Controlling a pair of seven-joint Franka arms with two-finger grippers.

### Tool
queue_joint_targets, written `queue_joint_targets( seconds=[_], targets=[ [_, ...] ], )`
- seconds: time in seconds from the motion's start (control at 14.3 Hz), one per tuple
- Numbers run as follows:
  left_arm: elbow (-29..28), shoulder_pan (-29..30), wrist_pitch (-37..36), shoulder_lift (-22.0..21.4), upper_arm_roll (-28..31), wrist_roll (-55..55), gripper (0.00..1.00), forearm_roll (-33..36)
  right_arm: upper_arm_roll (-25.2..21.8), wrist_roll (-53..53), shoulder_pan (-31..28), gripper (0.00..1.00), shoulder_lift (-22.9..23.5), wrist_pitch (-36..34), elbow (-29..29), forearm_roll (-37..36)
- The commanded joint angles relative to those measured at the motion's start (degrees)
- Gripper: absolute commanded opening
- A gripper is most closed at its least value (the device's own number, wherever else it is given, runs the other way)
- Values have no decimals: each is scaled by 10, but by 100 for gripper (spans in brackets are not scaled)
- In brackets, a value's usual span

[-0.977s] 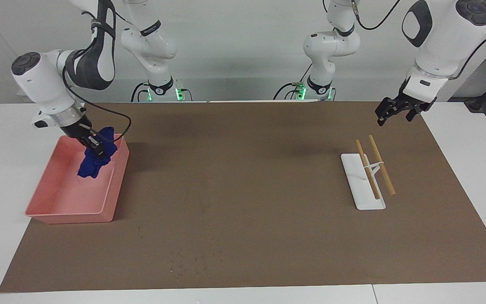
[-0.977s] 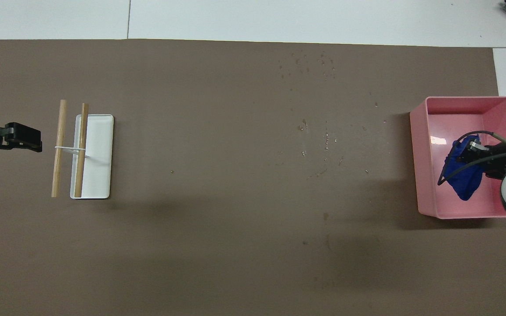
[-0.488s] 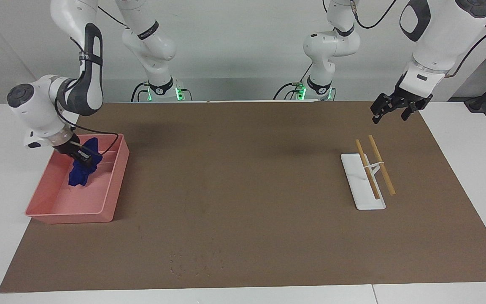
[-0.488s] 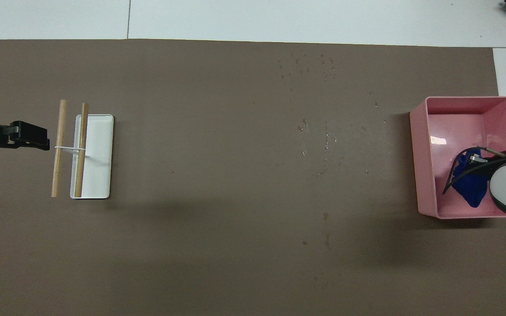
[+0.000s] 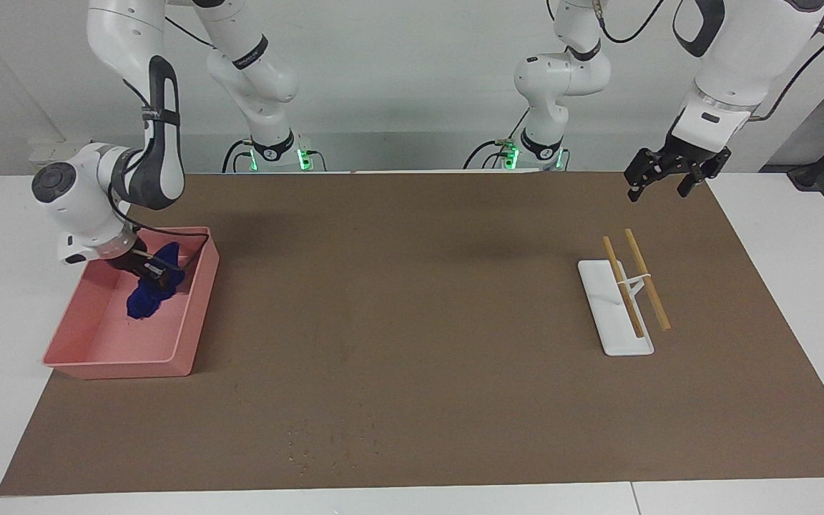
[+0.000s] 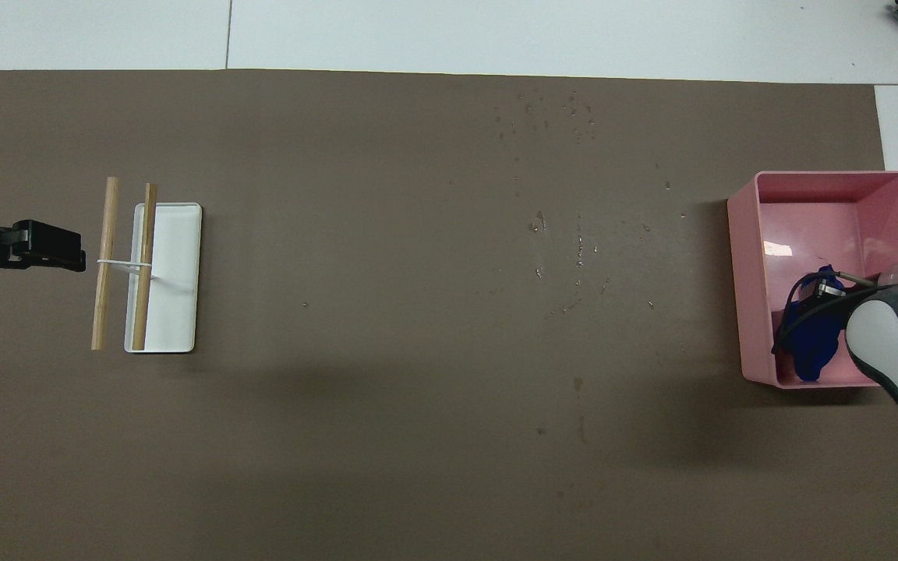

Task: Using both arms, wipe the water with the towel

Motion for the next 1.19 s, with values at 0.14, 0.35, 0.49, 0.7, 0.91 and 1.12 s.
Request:
queue_joint_targets(
  seconds=[0.14,0.35,0.49,0.7,0.91,1.12],
  targets=[
    [-1,-8,-20,-11,3,1,100,-5,10,-14,10,100,-24,-96,65,-12],
    [-1,-4,-16,-10,4,1,100,-5,11,-14,48,100,-71,-128,83,-11],
    [-1,-6,-15,-10,3,1,100,-5,11,-9,84,100,-102,-154,86,-2],
    [-1,-8,-9,-10,3,-1,100,-4,14,-5,132,100,-134,-177,91,24],
    [0,-8,-9,-10,3,-1,100,-5,14,18,182,100,-130,-228,150,35],
    [0,-8,-10,-10,3,0,100,-5,14,53,222,100,-110,-315,254,36]
  ],
)
